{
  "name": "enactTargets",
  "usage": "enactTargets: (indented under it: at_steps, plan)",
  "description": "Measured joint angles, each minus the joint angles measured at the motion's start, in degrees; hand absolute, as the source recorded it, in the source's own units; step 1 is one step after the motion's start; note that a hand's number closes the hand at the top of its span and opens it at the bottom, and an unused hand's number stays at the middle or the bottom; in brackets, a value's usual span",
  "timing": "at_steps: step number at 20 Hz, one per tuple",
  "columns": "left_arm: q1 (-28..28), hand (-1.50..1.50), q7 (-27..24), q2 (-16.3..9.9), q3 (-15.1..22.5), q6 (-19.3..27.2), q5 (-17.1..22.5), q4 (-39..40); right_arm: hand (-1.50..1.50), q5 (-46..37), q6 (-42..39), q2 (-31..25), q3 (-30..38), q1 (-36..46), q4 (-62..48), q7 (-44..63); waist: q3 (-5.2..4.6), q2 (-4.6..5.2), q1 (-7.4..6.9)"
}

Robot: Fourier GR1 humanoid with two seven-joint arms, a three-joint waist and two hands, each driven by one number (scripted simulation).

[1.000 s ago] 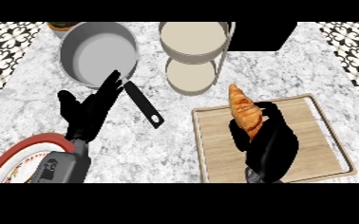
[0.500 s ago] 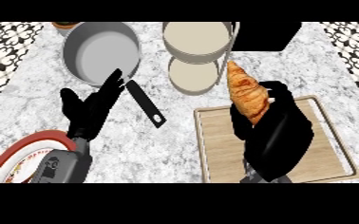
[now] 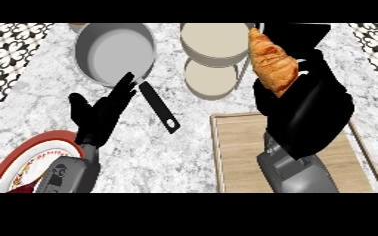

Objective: Pick the croissant from the tray and place it in the tiered basket

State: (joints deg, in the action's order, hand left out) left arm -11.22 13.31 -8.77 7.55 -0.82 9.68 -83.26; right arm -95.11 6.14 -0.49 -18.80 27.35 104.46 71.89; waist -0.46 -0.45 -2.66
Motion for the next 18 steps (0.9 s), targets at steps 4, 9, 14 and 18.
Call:
enactTargets:
  at_steps: [4, 9, 14, 18]
  plan:
    - [-0.6, 0.0, -0.1, 0.5, 0.7, -0.2, -0.3, 0.1, 1.5, 0.9, -3.4, 0.1, 6.1, 7.8, -3.5, -0.3, 0.08, 0.38, -0.95]
    - [-1.4, 0.0, 0.0, 1.1, 1.3, -0.2, -0.6, 0.3, 1.5, 1.9, -6.2, 0.2, 12.9, 17.9, -11.0, -0.5, 0.19, 0.81, -1.92]
    - [-1.8, 0.0, 0.0, 1.3, 1.4, -0.3, -0.7, 0.1, 1.5, 3.5, -5.8, 0.2, 18.5, 26.4, -21.3, -0.7, 0.29, 1.28, -2.48]
    - [-2.8, 0.0, 0.8, 1.5, 1.3, -0.2, -0.6, -0.2, 1.5, 4.7, -3.5, 0.1, 22.4, 30.5, -28.6, -1.0, 0.34, 1.51, -2.52]
